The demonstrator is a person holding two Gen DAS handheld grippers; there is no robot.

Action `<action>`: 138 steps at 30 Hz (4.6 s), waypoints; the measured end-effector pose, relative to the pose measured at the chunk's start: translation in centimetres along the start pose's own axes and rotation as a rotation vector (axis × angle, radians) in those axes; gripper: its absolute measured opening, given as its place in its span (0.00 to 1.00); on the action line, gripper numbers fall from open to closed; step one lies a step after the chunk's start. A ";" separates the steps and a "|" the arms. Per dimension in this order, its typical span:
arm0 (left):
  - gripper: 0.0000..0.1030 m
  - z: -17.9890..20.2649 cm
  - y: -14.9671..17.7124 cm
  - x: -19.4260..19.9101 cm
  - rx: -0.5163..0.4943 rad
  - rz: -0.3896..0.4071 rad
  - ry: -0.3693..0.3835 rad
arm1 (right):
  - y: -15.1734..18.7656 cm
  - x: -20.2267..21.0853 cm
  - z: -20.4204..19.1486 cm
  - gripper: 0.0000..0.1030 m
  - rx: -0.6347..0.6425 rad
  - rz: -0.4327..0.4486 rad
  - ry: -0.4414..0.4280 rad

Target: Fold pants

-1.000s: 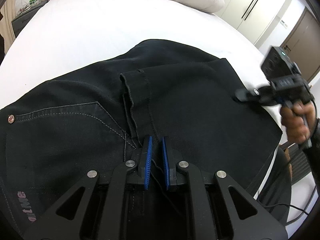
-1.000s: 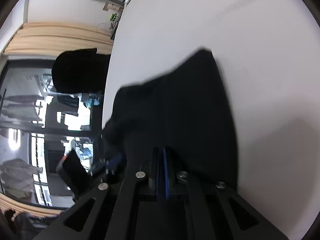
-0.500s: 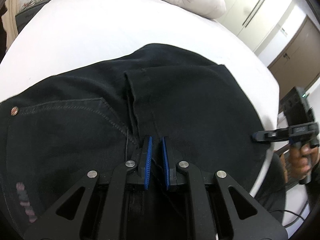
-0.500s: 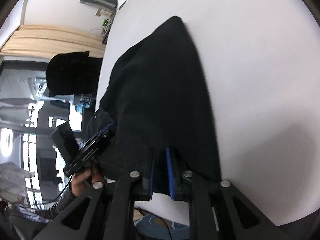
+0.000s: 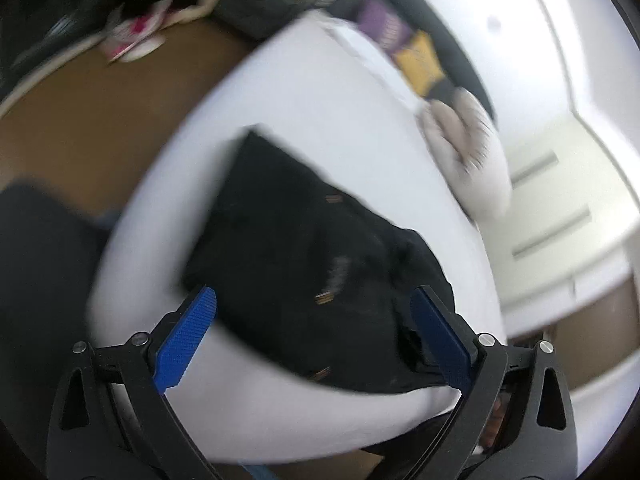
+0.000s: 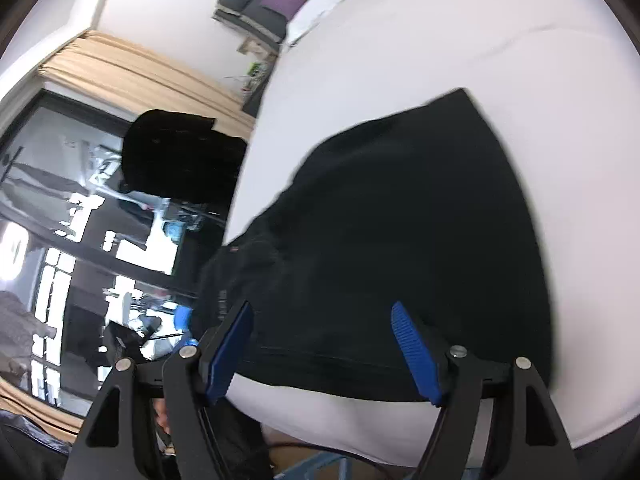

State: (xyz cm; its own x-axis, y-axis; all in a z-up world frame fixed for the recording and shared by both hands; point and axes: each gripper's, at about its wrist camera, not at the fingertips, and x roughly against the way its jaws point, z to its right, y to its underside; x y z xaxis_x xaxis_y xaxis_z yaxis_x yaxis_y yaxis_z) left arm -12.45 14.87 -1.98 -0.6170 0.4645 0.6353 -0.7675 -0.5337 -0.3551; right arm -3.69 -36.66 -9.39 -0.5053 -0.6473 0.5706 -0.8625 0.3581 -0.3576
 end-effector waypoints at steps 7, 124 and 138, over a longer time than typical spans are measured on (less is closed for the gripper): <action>0.96 -4.6 1.0 -0.9 0.261 -0.074 0.119 | -1.2 -1.9 -3.1 0.55 0.054 -0.022 -0.032; 0.14 34.8 19.6 -32.2 -1.024 -0.478 0.200 | -0.3 5.9 13.9 0.17 -0.188 -0.015 -0.053; 0.15 30.7 10.5 -28.3 -0.792 -0.394 0.268 | 3.1 11.8 8.7 0.36 -0.147 0.116 0.079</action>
State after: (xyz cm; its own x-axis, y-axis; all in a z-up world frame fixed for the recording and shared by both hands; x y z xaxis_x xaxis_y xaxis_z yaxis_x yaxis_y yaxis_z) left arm 2.24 -25.57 -2.60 -0.2296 0.7104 0.6653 -0.7647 0.2912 -0.5748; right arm -12.10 -49.02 -10.27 -0.5974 -0.5428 0.5903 -0.7899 0.5254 -0.3163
